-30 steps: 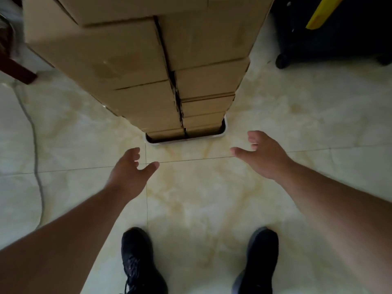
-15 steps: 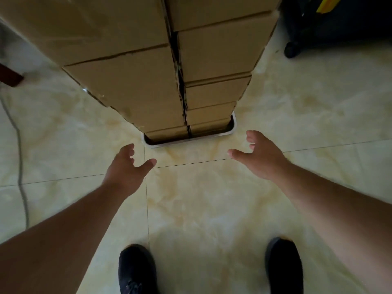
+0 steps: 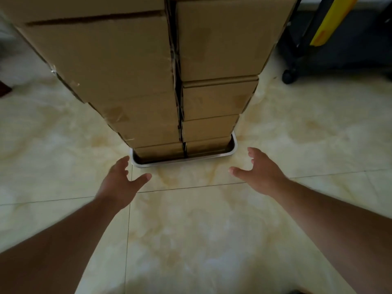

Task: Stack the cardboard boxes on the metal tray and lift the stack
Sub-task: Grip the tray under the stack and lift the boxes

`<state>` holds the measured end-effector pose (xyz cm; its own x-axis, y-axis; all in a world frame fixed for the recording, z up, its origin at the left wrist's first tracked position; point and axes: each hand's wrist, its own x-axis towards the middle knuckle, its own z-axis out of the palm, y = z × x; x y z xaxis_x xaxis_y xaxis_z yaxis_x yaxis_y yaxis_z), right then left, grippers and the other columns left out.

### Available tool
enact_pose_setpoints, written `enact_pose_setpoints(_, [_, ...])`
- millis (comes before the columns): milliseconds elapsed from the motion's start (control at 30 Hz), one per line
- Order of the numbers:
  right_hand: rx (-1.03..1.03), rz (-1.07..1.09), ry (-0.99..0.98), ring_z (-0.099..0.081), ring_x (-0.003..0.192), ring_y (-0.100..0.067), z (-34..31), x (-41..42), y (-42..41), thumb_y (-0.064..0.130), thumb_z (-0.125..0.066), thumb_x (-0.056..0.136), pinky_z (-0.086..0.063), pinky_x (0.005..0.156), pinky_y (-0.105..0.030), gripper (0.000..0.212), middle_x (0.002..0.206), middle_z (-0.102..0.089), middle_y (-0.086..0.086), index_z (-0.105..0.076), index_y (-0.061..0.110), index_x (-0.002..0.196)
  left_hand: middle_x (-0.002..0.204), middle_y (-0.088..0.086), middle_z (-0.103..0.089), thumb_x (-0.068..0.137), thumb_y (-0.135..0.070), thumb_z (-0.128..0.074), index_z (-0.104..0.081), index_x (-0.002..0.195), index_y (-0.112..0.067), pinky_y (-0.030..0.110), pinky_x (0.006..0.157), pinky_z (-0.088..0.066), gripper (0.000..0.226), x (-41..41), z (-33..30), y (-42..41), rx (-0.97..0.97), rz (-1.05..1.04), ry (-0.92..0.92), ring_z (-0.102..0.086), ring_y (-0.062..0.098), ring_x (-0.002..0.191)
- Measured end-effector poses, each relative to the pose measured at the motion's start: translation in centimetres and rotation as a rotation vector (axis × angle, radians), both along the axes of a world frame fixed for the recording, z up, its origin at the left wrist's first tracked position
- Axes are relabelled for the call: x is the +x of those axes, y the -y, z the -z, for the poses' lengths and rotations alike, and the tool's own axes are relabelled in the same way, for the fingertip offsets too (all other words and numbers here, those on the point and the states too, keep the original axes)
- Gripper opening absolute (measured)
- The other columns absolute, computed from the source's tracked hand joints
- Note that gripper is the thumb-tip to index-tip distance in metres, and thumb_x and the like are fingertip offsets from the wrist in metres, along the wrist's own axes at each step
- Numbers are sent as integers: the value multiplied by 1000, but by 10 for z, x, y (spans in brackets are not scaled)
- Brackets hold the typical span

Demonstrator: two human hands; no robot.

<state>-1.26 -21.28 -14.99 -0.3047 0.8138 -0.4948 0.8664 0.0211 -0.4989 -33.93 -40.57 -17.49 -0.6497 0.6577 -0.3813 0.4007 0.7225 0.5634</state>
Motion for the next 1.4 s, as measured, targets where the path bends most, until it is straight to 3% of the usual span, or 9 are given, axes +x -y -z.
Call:
enact_pose_setpoints(267, [63, -78, 48, -33, 152, -25, 15, -8, -9, 71, -70, 80, -36, 116, -39, 111, 170, -25, -2, -18, 22, 165, 159, 6, -45, 76, -64, -79, -29, 161, -26, 50, 108, -49, 105, -5, 23, -10, 3, 25, -50, -49, 29, 142])
enact_pose_setpoints(567, [147, -101, 17, -47, 140, -28, 17, -29, -19, 59, -76, 83, -39, 95, -31, 90, 158, -45, -5, -38, 20, 155, 153, 6, -50, 80, -56, -81, -34, 158, -28, 45, 103, -50, 96, -8, 28, -18, 88, -17, -60, -54, 28, 136])
enact_pose_setpoints(700, [161, -97, 40, -48, 140, -27, 30, -32, -20, 71, -72, 76, -48, 106, -41, 100, 156, -46, -2, -37, 22, 156, 155, 4, -47, 78, -62, -79, -34, 159, -28, 48, 106, -49, 99, -11, 34, -18, 67, -15, -55, -51, 27, 138])
enact_pose_setpoints(933, [200, -79, 43, -56, 126, -27, 39, -37, -23, 70, -72, 75, -51, 93, -39, 80, 139, -57, -1, -50, 27, 138, 148, 3, -55, 79, -60, -76, -45, 152, -29, 47, 100, -51, 84, -16, 38, -20, 41, 33, -105, -55, 29, 131])
enact_pose_setpoints(1133, [170, -65, 48, -58, 127, -28, 47, -42, -28, 64, -71, 82, -51, 93, -38, 79, 139, -60, -4, -48, 22, 146, 131, 3, -65, 83, -51, -78, -56, 139, -30, 42, 86, -54, 64, -19, 43, -30, 58, 18, -91, -63, 28, 112])
enact_pose_setpoints(1233, [177, -63, 60, -59, 125, -28, 53, -43, -31, 60, -70, 86, -50, 90, -36, 72, 137, -61, -5, -49, 22, 143, 118, -3, -60, 86, -40, -79, -59, 134, -27, 37, 83, -50, 54, -17, 43, -34, 69, -1, -84, -62, 27, 109])
enact_pose_setpoints(1400, [228, -72, 100, -63, 116, -28, 58, -45, -36, 57, -70, 87, -50, 84, -35, 62, 125, -65, -5, -53, 22, 136, 127, -2, -66, 83, -44, -78, -58, 135, -34, 39, 86, -53, 57, -19, 47, -29, 72, 36, -98, -63, 25, 114])
